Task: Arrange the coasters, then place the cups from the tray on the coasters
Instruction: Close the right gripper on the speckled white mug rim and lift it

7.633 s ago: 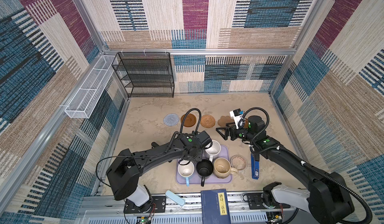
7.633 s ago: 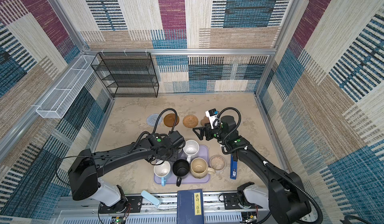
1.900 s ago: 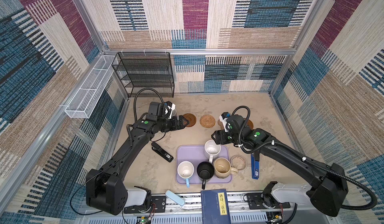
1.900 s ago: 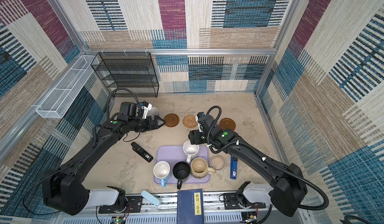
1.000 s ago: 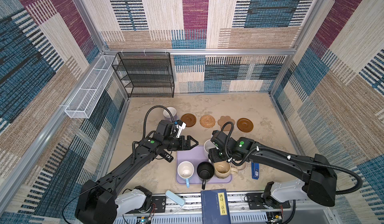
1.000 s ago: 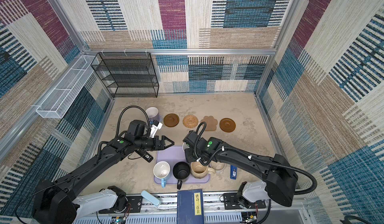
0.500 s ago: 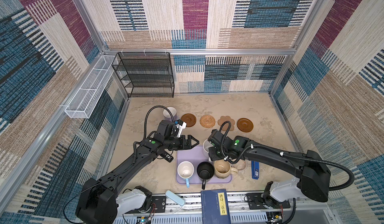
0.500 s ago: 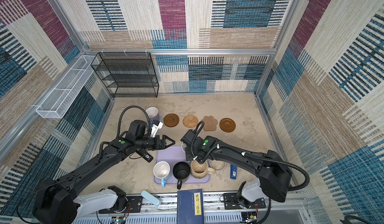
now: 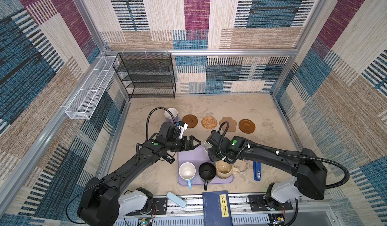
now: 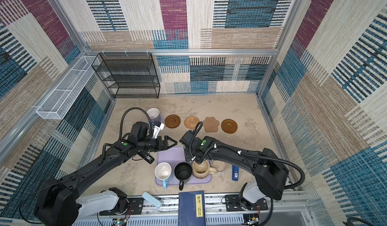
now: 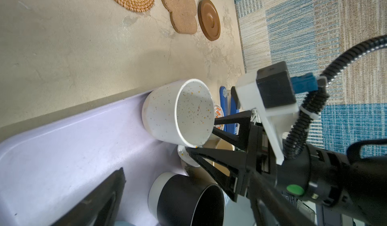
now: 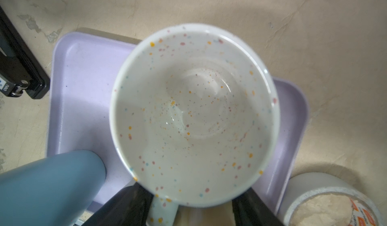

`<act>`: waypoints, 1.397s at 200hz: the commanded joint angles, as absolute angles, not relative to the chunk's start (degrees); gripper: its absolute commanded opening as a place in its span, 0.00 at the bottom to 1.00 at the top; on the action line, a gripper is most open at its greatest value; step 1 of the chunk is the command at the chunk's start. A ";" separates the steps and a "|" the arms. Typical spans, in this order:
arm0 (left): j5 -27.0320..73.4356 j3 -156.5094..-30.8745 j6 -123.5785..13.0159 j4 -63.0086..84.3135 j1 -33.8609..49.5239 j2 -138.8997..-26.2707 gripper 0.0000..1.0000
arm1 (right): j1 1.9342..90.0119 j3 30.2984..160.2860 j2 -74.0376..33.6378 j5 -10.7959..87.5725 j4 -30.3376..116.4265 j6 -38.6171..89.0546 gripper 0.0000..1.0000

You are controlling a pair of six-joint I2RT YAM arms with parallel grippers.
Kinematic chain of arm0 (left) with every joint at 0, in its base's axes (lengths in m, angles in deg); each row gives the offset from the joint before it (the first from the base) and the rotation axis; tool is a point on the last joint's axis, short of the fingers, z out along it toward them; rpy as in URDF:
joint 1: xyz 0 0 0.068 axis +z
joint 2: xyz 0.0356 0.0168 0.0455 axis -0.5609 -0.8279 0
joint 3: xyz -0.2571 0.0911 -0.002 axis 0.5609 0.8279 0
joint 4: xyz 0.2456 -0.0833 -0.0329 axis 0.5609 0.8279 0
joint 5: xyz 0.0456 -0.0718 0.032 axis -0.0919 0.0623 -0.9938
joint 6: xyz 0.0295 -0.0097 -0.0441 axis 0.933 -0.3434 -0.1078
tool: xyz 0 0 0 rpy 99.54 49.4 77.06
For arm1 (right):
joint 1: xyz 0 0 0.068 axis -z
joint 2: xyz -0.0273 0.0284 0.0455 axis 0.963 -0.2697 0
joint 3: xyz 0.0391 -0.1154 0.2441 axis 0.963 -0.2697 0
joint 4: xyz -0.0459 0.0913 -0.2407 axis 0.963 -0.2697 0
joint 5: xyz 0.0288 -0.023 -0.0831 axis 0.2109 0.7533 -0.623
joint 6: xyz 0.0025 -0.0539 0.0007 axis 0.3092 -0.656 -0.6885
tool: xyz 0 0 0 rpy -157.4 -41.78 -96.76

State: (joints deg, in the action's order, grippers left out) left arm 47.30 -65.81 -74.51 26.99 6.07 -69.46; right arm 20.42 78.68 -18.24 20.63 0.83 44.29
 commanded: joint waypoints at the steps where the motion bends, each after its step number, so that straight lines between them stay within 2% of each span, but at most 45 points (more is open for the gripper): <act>1: 47.56 -65.73 -75.21 24.90 6.00 -69.44 0.94 | 20.39 79.05 -17.90 19.18 4.54 43.65 0.60; 82: 47.49 -65.68 -75.62 23.93 5.91 -70.04 0.94 | 20.44 78.39 -19.84 19.76 7.73 43.42 0.40; 160: 47.77 -65.75 -75.94 23.05 5.91 -70.80 0.93 | 20.40 76.97 -19.52 20.27 10.74 42.66 0.27; 176: 47.69 -65.79 -76.09 22.78 5.95 -71.01 0.93 | 20.46 76.92 -19.31 20.43 11.57 42.07 0.19; 187: 47.71 -65.73 -76.38 22.48 5.91 -71.10 0.93 | 20.39 76.93 -19.23 20.55 11.93 41.99 0.17; 202: 47.50 -65.27 -77.25 21.15 5.90 -70.87 0.92 | 20.39 76.85 -19.08 20.76 12.28 41.64 0.07; 221: 47.49 -64.05 -79.42 18.07 5.82 -70.16 0.92 | 20.43 76.32 -18.50 20.90 13.20 41.36 0.02; 279: 44.69 -62.38 -83.29 13.46 5.89 -67.72 0.92 | 20.40 76.37 -14.97 19.91 13.20 41.24 0.00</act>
